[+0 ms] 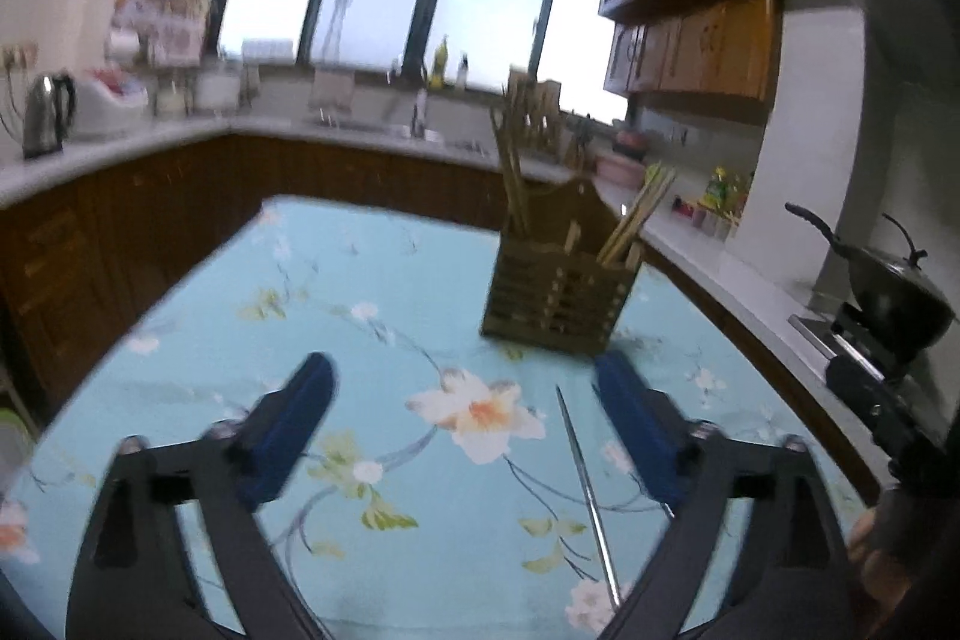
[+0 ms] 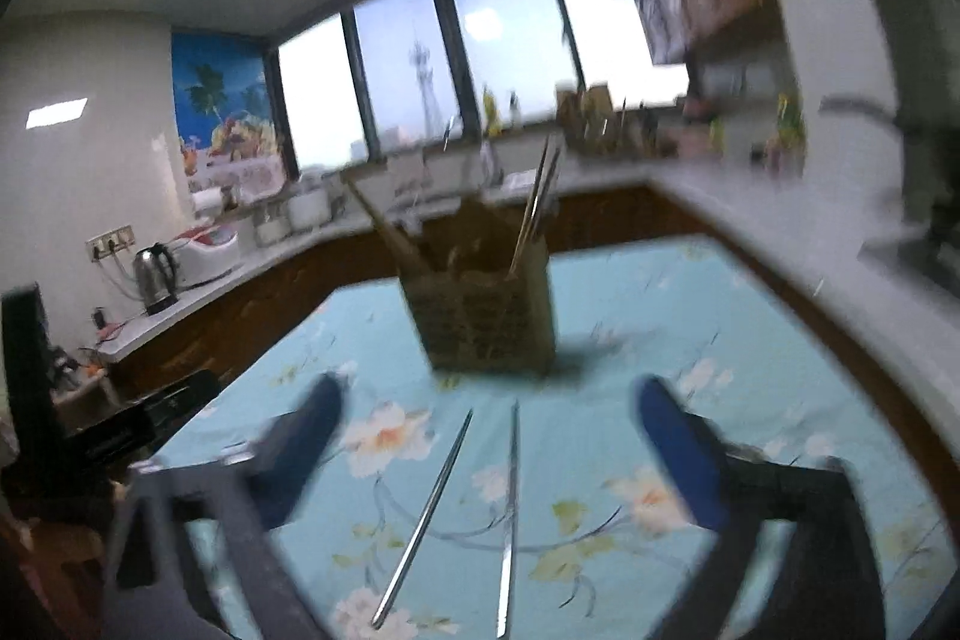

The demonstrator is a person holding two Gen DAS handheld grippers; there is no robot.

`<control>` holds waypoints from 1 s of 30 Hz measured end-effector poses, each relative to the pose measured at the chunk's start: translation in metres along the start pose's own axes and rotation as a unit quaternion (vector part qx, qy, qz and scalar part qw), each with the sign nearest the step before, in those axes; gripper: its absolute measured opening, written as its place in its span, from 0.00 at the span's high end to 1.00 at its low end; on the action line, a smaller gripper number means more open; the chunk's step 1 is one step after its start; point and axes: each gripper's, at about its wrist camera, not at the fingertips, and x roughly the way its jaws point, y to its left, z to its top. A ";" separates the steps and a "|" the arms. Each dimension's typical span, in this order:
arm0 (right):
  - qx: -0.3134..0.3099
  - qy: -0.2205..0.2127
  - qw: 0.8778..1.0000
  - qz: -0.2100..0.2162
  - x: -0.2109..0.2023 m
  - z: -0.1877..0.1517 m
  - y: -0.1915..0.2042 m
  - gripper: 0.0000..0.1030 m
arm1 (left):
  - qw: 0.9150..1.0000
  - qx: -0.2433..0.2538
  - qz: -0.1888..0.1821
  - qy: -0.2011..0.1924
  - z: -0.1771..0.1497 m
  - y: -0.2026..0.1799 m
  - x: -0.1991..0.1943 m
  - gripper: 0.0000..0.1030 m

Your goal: Organize utensils

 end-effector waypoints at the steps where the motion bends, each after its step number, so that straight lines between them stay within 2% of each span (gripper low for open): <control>1: -0.011 -0.020 1.000 -0.008 -0.007 -0.002 0.003 0.00 | 1.000 0.005 0.005 -0.009 -0.001 -0.001 -0.004 0.01; 3: -0.028 -0.033 0.999 -0.014 -0.013 -0.008 0.008 0.00 | 1.000 0.015 0.013 -0.018 -0.007 -0.003 -0.008 0.01; 9: -0.033 0.000 0.999 -0.016 -0.002 -0.030 0.010 0.00 | 0.999 0.035 0.035 -0.013 -0.029 -0.002 -0.010 0.00; 14: -0.027 0.004 0.999 -0.027 -0.002 -0.039 0.004 0.00 | 0.998 0.042 0.055 -0.003 -0.040 0.004 -0.008 0.00; 30: -0.001 0.005 0.999 -0.033 -0.010 -0.050 -0.009 0.00 | 0.995 0.070 0.070 0.005 -0.051 -0.004 -0.007 0.00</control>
